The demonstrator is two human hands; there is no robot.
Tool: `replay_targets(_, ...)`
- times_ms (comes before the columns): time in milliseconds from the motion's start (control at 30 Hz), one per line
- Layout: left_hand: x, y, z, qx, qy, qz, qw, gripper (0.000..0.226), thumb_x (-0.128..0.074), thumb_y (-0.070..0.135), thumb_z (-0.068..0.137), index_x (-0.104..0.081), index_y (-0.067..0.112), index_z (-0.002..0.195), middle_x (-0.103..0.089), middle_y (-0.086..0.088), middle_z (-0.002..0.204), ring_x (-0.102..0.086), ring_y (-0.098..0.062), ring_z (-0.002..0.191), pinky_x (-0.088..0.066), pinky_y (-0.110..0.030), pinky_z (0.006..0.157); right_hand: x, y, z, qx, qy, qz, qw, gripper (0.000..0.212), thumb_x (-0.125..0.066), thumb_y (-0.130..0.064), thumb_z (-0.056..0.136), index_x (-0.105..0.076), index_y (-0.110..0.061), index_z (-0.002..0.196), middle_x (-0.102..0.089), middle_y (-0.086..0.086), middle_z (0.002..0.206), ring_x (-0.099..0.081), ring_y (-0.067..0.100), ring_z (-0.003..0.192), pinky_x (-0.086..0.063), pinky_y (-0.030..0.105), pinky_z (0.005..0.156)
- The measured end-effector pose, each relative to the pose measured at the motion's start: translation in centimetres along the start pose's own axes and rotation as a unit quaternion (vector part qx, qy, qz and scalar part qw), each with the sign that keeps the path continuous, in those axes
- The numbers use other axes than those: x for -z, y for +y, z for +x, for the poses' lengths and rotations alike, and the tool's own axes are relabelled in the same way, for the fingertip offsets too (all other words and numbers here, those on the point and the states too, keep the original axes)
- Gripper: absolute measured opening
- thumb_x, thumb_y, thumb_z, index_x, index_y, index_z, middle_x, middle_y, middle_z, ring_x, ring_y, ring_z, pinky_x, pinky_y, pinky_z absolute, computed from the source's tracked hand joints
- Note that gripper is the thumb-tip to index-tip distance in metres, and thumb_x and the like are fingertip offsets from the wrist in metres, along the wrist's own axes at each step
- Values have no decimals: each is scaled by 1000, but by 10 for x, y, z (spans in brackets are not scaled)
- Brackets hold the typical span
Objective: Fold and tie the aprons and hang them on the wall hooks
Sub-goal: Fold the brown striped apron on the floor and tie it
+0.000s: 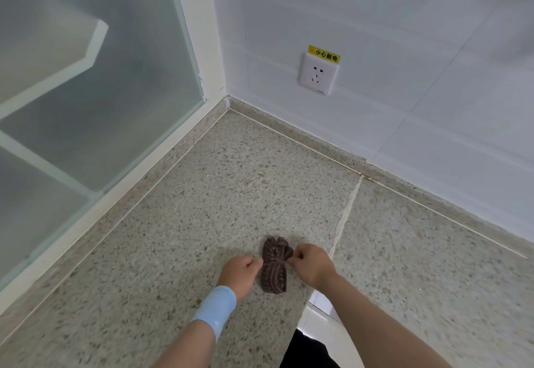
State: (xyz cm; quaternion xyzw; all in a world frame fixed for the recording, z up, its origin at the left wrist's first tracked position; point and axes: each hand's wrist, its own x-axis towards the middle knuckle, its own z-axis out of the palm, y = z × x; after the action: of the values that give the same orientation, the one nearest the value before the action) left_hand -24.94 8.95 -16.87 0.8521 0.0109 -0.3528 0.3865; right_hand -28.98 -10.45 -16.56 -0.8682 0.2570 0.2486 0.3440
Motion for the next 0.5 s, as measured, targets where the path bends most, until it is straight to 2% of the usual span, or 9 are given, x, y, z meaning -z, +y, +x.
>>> replay_targets(67, 1, -4, -1, -54, 9, 74, 996, 47, -51, 38, 99, -41, 15, 59, -42, 4, 68, -42, -14, 68, -33, -28, 65, 0, -4, 2, 3, 3, -13, 1000, 19, -60, -27, 94, -55, -22, 77, -64, 2, 84, -56, 15, 71, -44, 26, 57)
replay_targets(100, 2, -7, -1, -115, 36, 159, 980, 46, -52, 40, 98, -49, 15, 59, -52, 6, 85, -47, -14, 88, -38, -28, 79, 1, -6, 3, 6, 2, -13, 1000, 20, -61, -27, 94, -54, -22, 76, -63, 2, 84, -56, 15, 71, -44, 26, 57)
replay_targets(133, 2, -8, -1, -182, 67, 239, 952, 45, -53, 42, 96, -54, 19, 57, -55, 11, 109, -42, -15, 111, -33, -27, 97, 2, -8, 5, 10, 0, -14, 1000, 21, -62, -27, 93, -53, -22, 74, -62, 1, 83, -55, 16, 72, -43, 27, 58)
replay_targets(200, 5, -7, -3, -309, 92, 324, 889, 44, -54, 45, 92, -55, 26, 52, -41, 16, 145, -21, -18, 140, -13, -35, 116, 5, -13, 9, 22, 1, -26, 999, 21, -64, -28, 92, -54, -22, 74, -62, 1, 84, -56, 17, 75, -43, 28, 61)
replay_targets(267, 5, -3, -2, -373, 67, 364, 851, 43, -51, 46, 92, -48, 32, 52, -18, 16, 160, -2, -20, 151, -4, -41, 119, 8, -18, 13, 38, 5, -37, 999, 17, -64, -26, 92, -58, -17, 79, -65, 5, 88, -59, 21, 80, -47, 30, 65)
replay_targets(333, 4, 3, -2, -349, 12, 375, 859, 41, -49, 47, 94, -50, 34, 55, -3, 18, 163, 9, -19, 151, -4, -39, 121, 10, -26, 16, 62, 4, -48, 997, 11, -61, -23, 95, -62, -13, 89, -66, 7, 93, -62, 24, 87, -51, 33, 74)
replay_targets(367, 4, 7, -3, -317, -15, 369, 874, 41, -48, 47, 95, -56, 32, 58, -2, 18, 163, 7, -16, 151, -10, -38, 122, 10, -29, 17, 75, 9, -46, 996, 10, -59, -21, 96, -65, -13, 95, -66, 7, 99, -62, 25, 91, -53, 33, 78)
replay_targets(433, 1, 13, -6, -257, -45, 363, 894, 44, -47, 46, 97, -66, 23, 64, -7, 18, 163, -5, -12, 151, -27, -34, 116, 9, -32, 14, 101, 27, -40, 994, 23, -57, -18, 97, -66, -17, 118, -55, 6, 126, -58, 26, 109, -52, 31, 90)
replay_targets(500, -6, 12, -10, -240, -23, 350, 905, 47, -48, 47, 96, -70, 17, 68, -11, 18, 162, -15, -10, 148, -34, -32, 110, 7, -29, 2, 127, 79, -68, 986, 36, -55, -18, 97, -57, -21, 133, -37, 5, 140, -53, 26, 117, -51, 28, 84)
